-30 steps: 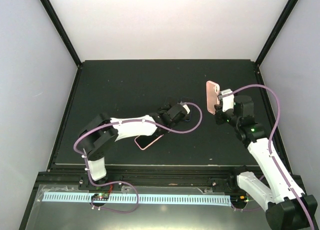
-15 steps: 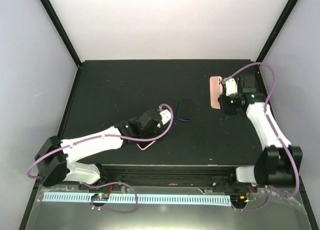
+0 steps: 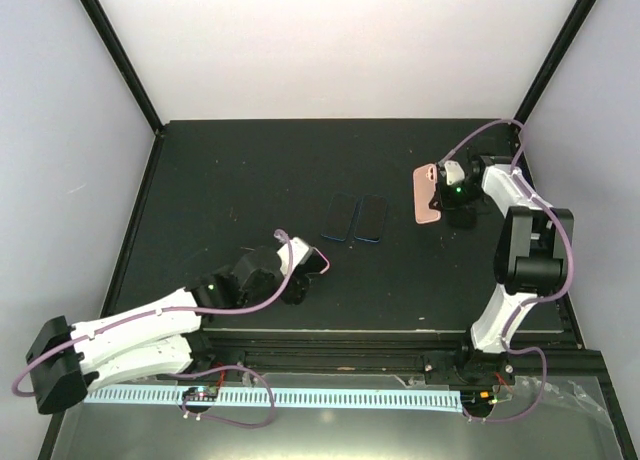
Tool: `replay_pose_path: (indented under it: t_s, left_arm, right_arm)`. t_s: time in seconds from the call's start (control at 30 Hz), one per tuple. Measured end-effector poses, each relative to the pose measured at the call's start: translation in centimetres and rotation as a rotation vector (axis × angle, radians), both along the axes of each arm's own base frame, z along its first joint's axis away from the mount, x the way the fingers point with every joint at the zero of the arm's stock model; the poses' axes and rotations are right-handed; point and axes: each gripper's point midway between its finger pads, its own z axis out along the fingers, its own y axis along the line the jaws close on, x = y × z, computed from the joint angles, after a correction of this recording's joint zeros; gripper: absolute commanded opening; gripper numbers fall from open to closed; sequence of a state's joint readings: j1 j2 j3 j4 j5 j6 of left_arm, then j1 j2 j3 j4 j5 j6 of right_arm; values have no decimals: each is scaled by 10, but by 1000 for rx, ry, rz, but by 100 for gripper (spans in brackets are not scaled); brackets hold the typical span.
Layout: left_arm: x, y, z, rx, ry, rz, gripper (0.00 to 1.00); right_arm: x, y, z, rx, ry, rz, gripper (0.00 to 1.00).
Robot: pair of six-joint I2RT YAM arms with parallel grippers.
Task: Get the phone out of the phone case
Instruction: Place the phone case at the center of the board.
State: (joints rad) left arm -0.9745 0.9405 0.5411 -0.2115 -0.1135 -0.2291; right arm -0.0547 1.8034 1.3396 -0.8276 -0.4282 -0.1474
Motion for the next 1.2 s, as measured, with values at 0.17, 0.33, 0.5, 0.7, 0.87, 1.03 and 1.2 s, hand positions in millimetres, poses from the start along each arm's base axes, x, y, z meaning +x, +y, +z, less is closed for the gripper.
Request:
replay_pose_path:
  t_s: [0.17,0.33,0.5,0.7,0.87,1.03,1.2]
  left_arm:
    - [2,15,14,-75,-67,62,71]
    - [3,23,11,-91,-88,90,71]
    - [12,36,8,-59,-108,171,88]
    - [24,60,0,-42,-99,340,99]
    - [31,77,-22,-8,-55,452,99]
    - [40,95,-58,84,50,543,99]
    - [44,103,-85,113,174,578,99]
  right_arm:
    - [7,-8,-27,13,68,-29,4]
    - [20,-16,-43,20,106,-54,12]
    - [30,-23,-46,8,100,-84,30]
    - [32,-32,-50,-14,94,-110,42]
    - [19,-34,-40,-18,79,-114,45]
    - [4,-32,10,0,-42,-105,48]
    - [-27,-3,96,114,-255,-31,64]
